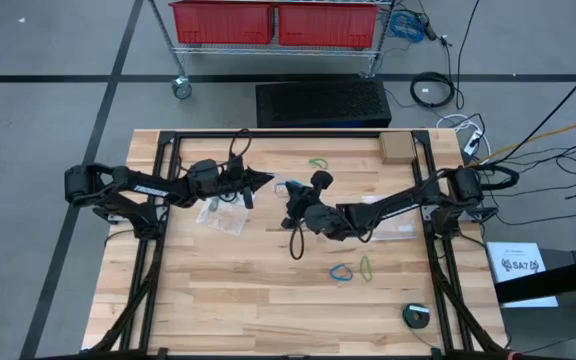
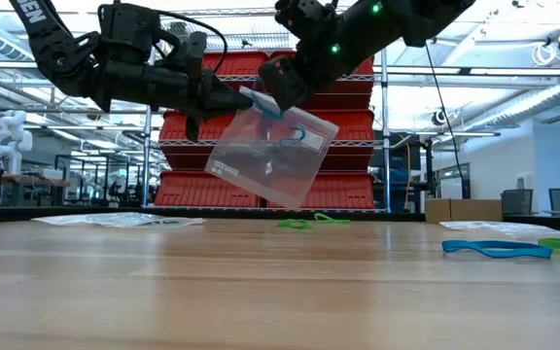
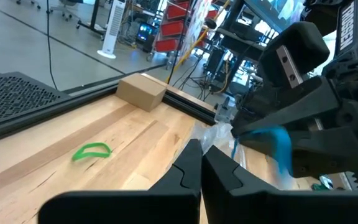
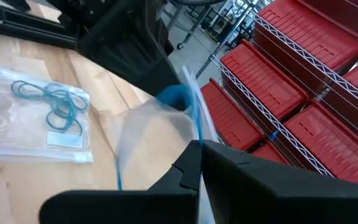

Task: Sort rubber bands
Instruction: Put the blue rubber band into the bottom left transparent zip bag

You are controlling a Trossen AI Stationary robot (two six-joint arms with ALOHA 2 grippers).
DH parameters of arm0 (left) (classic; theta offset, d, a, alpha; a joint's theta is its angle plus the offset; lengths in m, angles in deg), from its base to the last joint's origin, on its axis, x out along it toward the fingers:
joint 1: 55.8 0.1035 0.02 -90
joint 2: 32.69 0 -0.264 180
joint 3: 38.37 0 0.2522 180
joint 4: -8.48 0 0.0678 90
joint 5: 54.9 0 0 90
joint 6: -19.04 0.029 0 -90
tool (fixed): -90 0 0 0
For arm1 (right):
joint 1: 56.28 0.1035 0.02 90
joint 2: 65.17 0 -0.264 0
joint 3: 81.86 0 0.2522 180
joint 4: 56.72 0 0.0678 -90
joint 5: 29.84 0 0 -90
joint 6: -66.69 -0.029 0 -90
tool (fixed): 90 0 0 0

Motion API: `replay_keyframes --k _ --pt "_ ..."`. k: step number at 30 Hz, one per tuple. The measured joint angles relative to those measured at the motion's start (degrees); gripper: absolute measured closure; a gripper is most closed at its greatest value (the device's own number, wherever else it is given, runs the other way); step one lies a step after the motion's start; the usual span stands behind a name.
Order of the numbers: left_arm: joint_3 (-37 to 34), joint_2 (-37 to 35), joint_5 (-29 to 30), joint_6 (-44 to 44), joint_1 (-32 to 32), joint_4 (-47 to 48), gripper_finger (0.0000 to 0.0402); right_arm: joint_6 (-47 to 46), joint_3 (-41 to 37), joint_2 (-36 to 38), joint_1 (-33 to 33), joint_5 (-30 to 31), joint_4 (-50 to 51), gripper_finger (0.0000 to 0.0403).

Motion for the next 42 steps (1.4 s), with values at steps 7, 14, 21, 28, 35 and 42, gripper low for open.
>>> replay_keyframes --k 7,14,21,28,35,42 --pt "0.00 0.00 0.00 0.02 0.02 0.04 0.0400 0.04 0.00 0.51 -0.85 -0.21 1.70 0.0403" --pt "0.00 0.00 0.00 0.03 0.00 0.04 0.0400 -5.48 0.00 0.40 -3.13 -4.19 6.43 0.0403" --pt "0.00 0.00 -0.85 0.00 0.01 0.00 0.0400 -8.10 0.00 0.23 -5.65 -9.39 7.16 0.0403" --pt "0.00 0.00 -0.86 -0.02 0.01 0.27 0.0400 -10.28 0.00 0.21 -5.37 -12.09 7.24 0.0403" --pt "0.00 0.00 -0.88 -0.17 0.01 0.39 0.0400 -12.48 0.00 0.21 -5.21 -12.24 8.27 0.0403" --pt "0.00 0.00 -0.87 -0.20 0.00 0.44 0.0400 -12.77 0.00 0.21 -4.20 -8.23 9.39 0.0403"
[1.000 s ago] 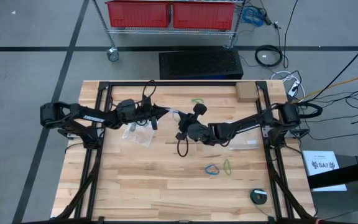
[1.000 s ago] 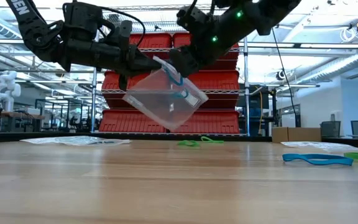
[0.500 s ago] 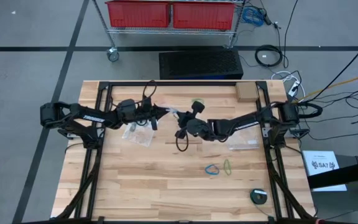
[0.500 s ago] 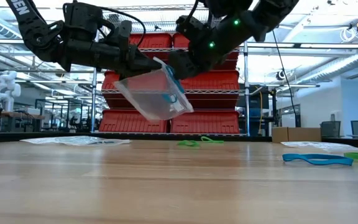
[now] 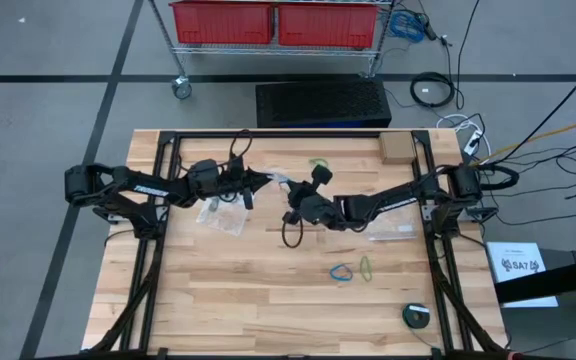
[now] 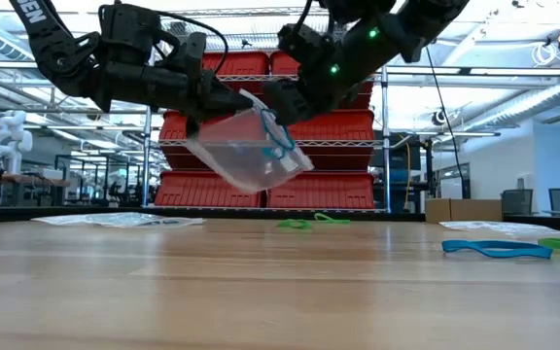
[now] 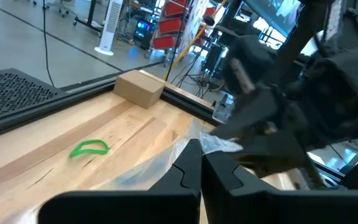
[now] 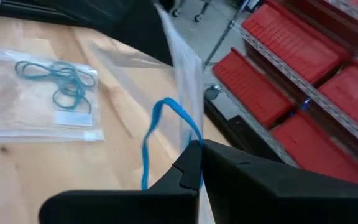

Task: Sort rubber bands
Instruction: Put the blue rubber band into the bottom left transparent zip bag

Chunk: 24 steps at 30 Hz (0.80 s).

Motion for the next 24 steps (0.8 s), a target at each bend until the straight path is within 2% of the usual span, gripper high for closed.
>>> replay_keyframes --k 2,13,18,24 --pt "0.00 0.00 0.00 0.00 0.02 0.00 0.0400 0.60 0.00 0.01 0.96 1.74 0.05 0.0403" --pt "0.00 0.00 0.00 -0.02 0.00 0.00 0.0400 0.33 0.00 0.13 2.38 2.14 0.18 0.0403" --pt "0.00 0.00 0.00 0.02 0.00 0.00 0.0400 0.33 0.00 0.13 3.40 4.85 0.07 0.0403" --pt "0.00 0.00 0.00 0.04 0.00 0.00 0.0400 0.33 0.00 0.15 4.69 5.40 0.00 0.0403"
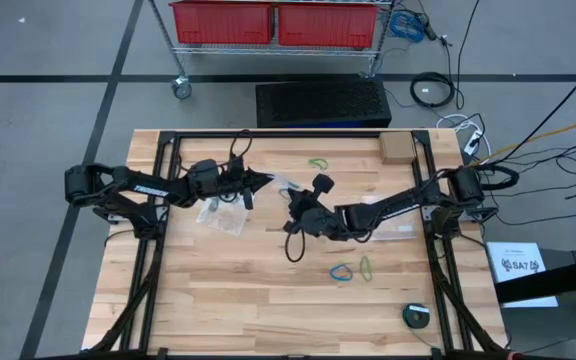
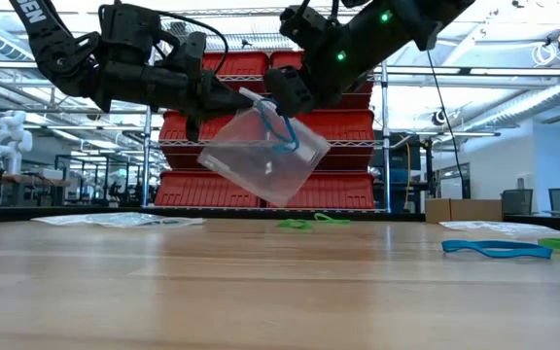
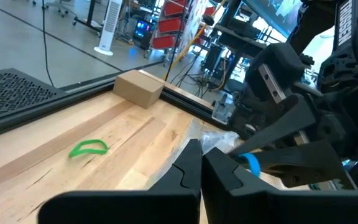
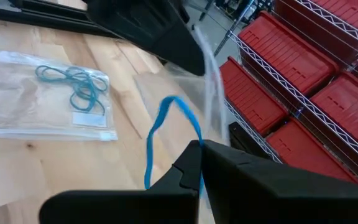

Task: Sort rubber bands
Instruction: Put the blue rubber band into the bottom left transparent zip bag

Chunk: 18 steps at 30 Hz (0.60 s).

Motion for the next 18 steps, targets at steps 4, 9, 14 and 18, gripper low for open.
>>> replay_keyframes --k 4,9,14,18 --pt "0.00 0.00 0.00 0.02 0.01 0.01 0.0400 0.00 0.00 0.02 0.40 0.03 -0.02 0.0403" --pt "0.00 0.00 0.02 0.04 0.00 0.02 0.0400 0.06 0.00 0.04 -1.30 -0.01 0.21 0.0403" --pt "0.00 0.00 0.02 0.07 0.02 0.04 0.0400 0.63 0.00 0.05 -1.64 -0.14 0.35 0.0403" --pt "0.00 0.00 0.02 0.07 0.00 0.07 0.0400 1.53 0.00 0.07 -1.57 -0.15 0.27 0.0403"
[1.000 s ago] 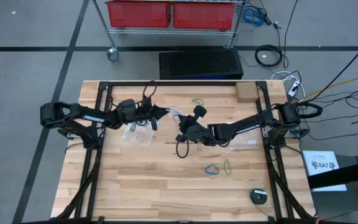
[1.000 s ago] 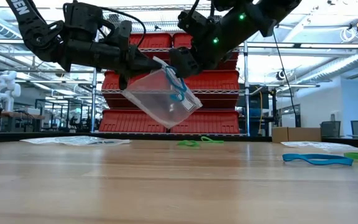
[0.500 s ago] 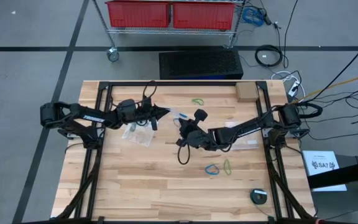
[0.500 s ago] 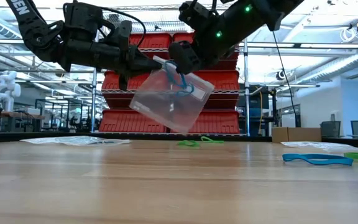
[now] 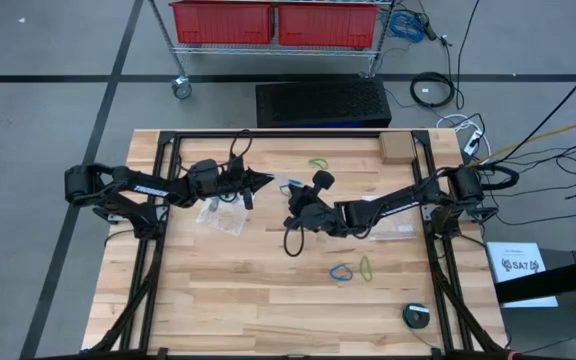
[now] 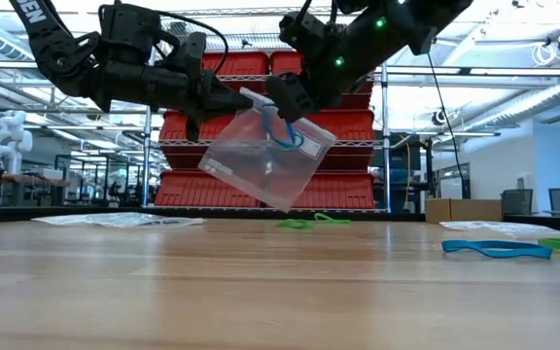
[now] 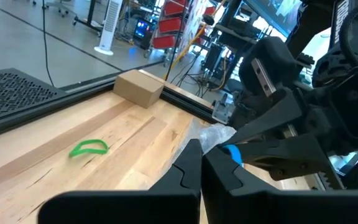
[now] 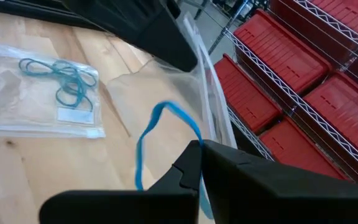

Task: Sort rubber bands
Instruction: Put the blue rubber band into the bottom left transparent zip bag

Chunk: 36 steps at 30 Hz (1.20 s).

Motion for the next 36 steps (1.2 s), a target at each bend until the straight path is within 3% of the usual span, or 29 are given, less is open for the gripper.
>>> replay_keyframes --k 12,25,36 --pt "0.00 0.00 0.00 0.02 0.01 0.11 0.0400 3.38 2.25 0.24 1.53 2.23 0.89 0.0403" --pt "0.00 0.00 0.00 0.02 0.02 0.13 0.0400 -1.99 2.23 0.24 -1.75 -0.56 7.38 0.0403" --pt "0.00 0.00 -0.24 1.03 0.00 0.35 0.0400 -2.93 2.21 0.24 -7.15 -12.88 4.28 0.0403"
